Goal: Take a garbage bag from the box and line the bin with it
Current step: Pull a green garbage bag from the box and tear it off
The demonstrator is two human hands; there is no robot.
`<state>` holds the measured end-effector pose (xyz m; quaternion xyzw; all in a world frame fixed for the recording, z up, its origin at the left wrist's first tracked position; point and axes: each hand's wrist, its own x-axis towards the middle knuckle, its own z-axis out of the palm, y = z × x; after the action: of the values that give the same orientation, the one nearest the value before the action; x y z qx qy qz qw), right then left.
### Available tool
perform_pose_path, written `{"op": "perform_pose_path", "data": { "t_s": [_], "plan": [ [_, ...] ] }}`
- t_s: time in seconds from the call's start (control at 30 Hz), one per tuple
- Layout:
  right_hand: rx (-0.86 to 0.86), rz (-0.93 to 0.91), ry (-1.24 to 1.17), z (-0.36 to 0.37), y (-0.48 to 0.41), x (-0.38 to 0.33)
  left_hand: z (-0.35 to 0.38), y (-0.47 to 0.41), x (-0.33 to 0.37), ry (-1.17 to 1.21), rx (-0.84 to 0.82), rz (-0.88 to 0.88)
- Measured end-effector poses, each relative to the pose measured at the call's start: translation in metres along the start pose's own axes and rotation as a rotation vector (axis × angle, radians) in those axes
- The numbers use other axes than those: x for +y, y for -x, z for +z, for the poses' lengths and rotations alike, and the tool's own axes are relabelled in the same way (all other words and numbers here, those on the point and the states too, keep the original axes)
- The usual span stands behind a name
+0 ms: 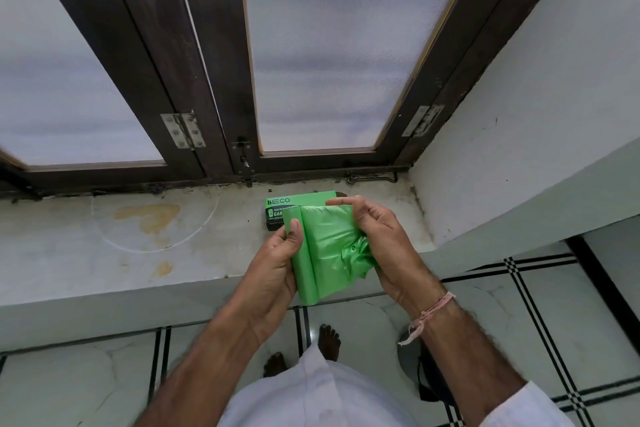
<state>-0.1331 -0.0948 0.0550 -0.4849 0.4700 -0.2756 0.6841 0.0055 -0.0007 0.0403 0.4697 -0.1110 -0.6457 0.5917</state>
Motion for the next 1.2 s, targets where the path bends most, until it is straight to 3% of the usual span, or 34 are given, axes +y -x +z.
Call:
{"op": "perform_pose_path", "data": {
  "t_s": [0.37,0.63,0.9,1.2],
  "plan": [
    [0.031,-0.011,0.053,-0.012,0.001,-0.002,0.000,-0.003,0.000,-0.031,0.011,0.002],
    [-0.078,0.035,0.042,-0.004,0.001,-0.005,0.012,-0.004,-0.005,-0.046,-0.022,-0.007],
    [-0.009,0.039,0.004,-0.012,-0.004,-0.003,0.010,-0.010,-0.005,-0.052,0.027,-0.005],
    [-0.017,-0.047,0.100,-0.020,-0.010,0.001,0.011,-0.009,-0.003,-0.033,0.005,-0.009]
  ]
}}
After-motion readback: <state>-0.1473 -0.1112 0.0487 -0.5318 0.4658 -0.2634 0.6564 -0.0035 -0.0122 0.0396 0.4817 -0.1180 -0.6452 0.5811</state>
